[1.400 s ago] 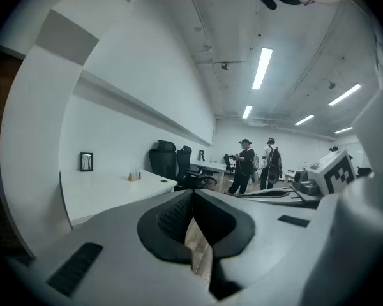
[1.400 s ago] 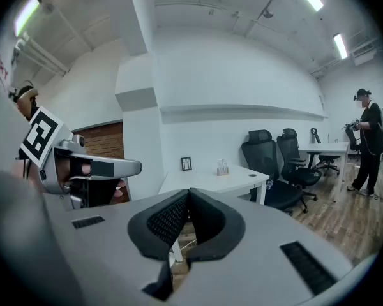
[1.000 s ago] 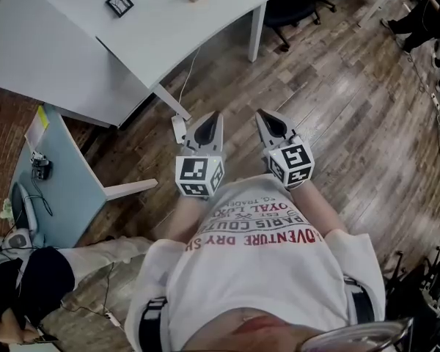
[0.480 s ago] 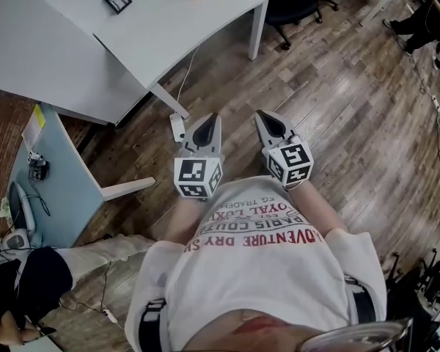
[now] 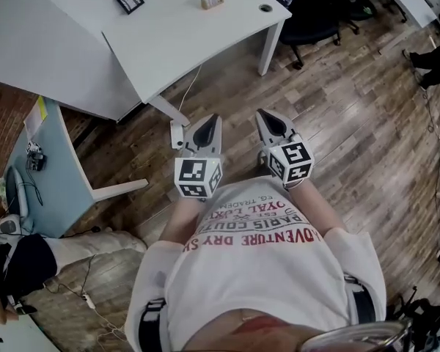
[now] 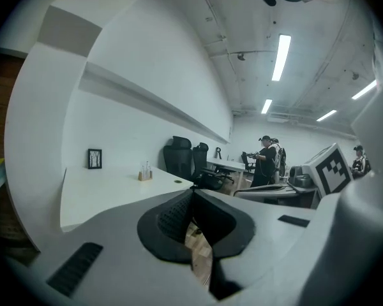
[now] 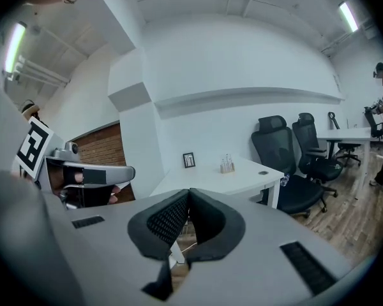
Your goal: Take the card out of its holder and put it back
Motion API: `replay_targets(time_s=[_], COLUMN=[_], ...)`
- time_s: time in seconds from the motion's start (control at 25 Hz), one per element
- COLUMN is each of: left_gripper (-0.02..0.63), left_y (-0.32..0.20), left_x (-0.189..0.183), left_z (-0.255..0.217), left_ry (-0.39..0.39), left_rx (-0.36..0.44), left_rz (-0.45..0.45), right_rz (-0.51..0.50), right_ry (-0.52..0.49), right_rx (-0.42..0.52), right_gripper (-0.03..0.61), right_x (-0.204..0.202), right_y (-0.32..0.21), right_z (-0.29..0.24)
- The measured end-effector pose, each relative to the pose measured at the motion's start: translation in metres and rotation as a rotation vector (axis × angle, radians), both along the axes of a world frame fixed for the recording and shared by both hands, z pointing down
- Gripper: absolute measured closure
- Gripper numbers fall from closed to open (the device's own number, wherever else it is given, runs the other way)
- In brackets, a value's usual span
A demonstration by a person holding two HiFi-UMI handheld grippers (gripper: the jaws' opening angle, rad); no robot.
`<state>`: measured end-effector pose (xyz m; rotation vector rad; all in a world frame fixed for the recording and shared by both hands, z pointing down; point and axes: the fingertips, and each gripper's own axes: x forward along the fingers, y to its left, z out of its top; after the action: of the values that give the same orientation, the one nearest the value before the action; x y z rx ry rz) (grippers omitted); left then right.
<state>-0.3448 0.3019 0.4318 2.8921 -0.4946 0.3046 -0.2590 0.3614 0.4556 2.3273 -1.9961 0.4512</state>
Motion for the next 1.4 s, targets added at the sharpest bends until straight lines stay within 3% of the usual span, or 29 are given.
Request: replay_targets(time_s=[0.48, 0.84, 1.12, 1.4], left_gripper=[0.589, 0.589, 0.589, 0.589], left_y=[-0.016, -0.034, -0.075, -0.154], left_x=[0.137, 0.195, 0.241, 0.307], left_z=[-0.012, -0.001, 0.007, -0.007], left_ry=[0.016, -0.032, -0.036, 0.005], left_rx=[-0.008, -0.012, -0.019, -0.022], left_rz=[-0.142, -0.179, -0.14, -0.062], right_rz=[-0.102, -0.138, -0.068, 0.011], right_ry=[0.001, -0.028, -0.006, 0.015], right_rx=[-0.016, -0.011, -0.022, -0.033], right_gripper=[0.554, 0.554, 0.554, 0.552], right_x=[0.154, 0.208, 0.263, 0.316], right_y=[-0.018, -0.043, -0.075, -0.14], right_z=[-0.008, 0.001, 0.006, -0.004])
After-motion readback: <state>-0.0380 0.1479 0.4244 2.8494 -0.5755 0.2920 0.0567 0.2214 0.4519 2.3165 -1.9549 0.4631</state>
